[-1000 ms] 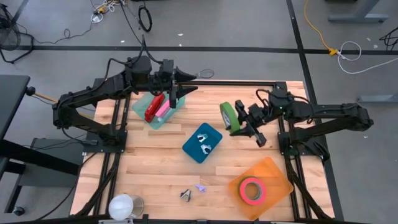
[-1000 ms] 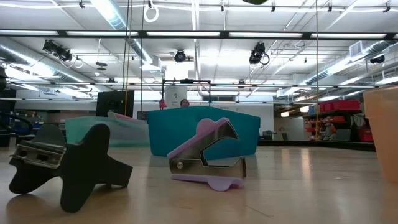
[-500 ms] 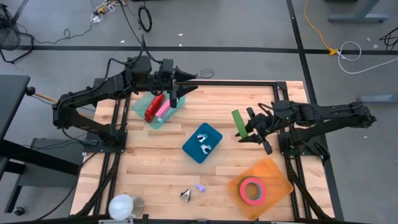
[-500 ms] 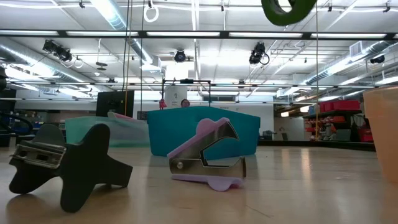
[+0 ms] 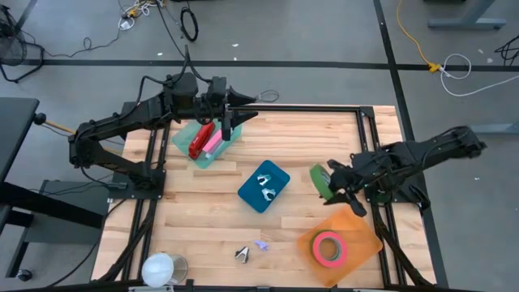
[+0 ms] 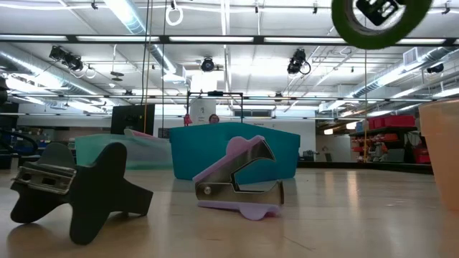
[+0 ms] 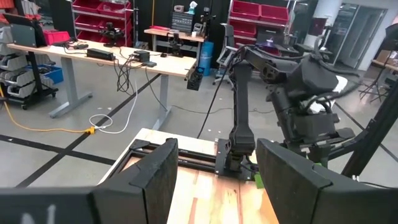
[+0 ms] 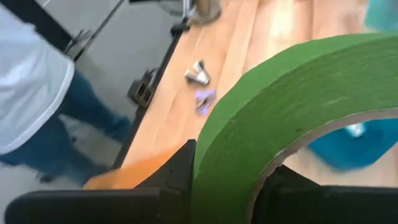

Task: Pick and place Stapler, Stapler remover, tape
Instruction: Put the green tape into the orange bin

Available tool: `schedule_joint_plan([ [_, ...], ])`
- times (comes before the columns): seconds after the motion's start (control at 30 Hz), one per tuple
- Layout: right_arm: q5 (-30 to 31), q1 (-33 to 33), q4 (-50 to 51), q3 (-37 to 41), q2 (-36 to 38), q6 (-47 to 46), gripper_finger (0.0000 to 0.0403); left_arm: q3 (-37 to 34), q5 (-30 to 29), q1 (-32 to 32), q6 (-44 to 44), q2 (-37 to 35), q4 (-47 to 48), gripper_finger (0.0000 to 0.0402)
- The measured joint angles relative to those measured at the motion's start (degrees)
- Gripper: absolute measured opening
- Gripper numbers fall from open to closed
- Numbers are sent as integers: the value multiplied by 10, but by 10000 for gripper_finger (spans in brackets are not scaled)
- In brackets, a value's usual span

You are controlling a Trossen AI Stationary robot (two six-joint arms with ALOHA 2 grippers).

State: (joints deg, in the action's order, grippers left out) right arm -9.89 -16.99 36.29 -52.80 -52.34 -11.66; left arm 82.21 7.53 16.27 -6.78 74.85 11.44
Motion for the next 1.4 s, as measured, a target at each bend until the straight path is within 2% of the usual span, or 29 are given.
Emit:
schedule_joint_plan([
  [0.47,0,-70,122,0,-51,-1,91,0,0,0,15,0,0,220],
  [0.67,-1,-100,142,0,-99,27,91,0,0,0,15,0,-1,220],
  [0.87,-4,-145,143,0,-145,14,92,0,0,0,15,0,-1,220],
  [1.03,-36,-193,156,0,-169,-10,91,0,0,0,15,0,-1,220],
  [1.2,-62,-238,141,0,-174,-78,91,0,2,0,21,0,-1,220],
  [1.4,-68,-285,46,0,-176,-147,91,0,2,0,21,0,0,220],
])
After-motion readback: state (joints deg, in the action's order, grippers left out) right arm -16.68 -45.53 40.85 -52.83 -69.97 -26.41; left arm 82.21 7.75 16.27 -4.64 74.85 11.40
